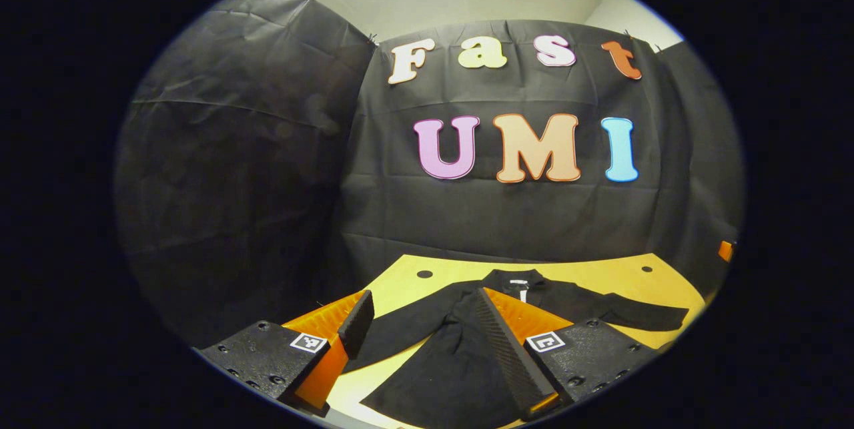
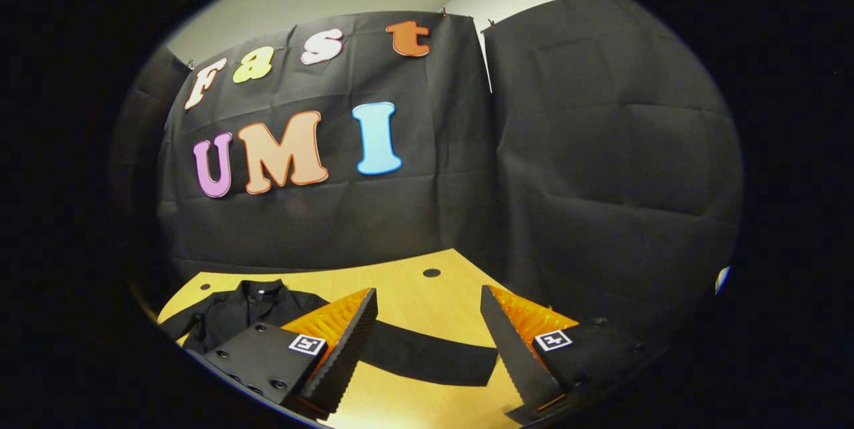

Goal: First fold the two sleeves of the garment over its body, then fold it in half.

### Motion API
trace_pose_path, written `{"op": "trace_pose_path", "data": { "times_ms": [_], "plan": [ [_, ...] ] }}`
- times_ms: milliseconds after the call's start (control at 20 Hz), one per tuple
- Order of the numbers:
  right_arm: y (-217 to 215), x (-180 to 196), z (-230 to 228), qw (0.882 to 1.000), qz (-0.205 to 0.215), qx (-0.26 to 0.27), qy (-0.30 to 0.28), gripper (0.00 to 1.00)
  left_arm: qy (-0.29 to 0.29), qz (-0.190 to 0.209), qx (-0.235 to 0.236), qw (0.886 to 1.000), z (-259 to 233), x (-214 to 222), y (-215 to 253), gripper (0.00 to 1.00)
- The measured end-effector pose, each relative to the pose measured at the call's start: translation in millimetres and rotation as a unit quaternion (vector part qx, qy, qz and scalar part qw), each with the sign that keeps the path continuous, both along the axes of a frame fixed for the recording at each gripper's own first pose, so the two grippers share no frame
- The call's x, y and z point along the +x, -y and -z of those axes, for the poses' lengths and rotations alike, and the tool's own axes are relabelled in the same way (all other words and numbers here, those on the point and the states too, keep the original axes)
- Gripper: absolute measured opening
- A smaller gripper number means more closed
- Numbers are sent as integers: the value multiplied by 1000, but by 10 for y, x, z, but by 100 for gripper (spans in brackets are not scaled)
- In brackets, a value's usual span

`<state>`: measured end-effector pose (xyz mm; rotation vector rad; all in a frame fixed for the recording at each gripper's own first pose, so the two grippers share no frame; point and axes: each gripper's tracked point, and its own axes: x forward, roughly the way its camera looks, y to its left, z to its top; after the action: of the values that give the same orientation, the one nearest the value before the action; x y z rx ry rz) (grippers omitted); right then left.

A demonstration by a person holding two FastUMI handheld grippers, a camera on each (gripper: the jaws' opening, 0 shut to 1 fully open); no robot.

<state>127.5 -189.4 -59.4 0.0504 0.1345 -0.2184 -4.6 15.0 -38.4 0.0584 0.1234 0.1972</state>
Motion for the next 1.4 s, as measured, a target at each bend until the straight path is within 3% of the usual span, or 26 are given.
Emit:
{"op": "trace_pose_path", "data": {
  "times_ms": [300, 350, 400, 500, 550, 650, 800, 1400],
  "plan": [
    [380, 411, 603, 998, 8, 4, -70, 98, -9, -9, -2, 1000, 46, -36, 75, 92],
    [419, 460, 708, 996, 11, 9, -83, 94, -11, -9, -3, 1000, 53, -41, 86, 92],
    [430, 508, 801, 995, 8, 21, -94, 98, -14, -10, -2, 1000, 76, -58, 100, 92],
    [463, 613, 1003, 993, 8, 37, -114, 94, -19, -12, 1, 1000, 93, -66, 106, 92],
    [496, 647, 1109, 991, 12, 40, -127, 98, -20, -12, 2, 1000, 78, -68, 121, 93],
    [580, 679, 1295, 987, 17, 47, -150, 94, -13, -13, 7, 1000, 4, -80, 129, 93],
    [624, 715, 1549, 981, 17, 67, -183, 99, -8, -16, 20, 1000, -34, -97, 130, 93],
    [639, 772, 2043, 962, 20, 82, -261, 94, -3, -33, 22, 999, -99, -210, 62, 93]
  ]
}}
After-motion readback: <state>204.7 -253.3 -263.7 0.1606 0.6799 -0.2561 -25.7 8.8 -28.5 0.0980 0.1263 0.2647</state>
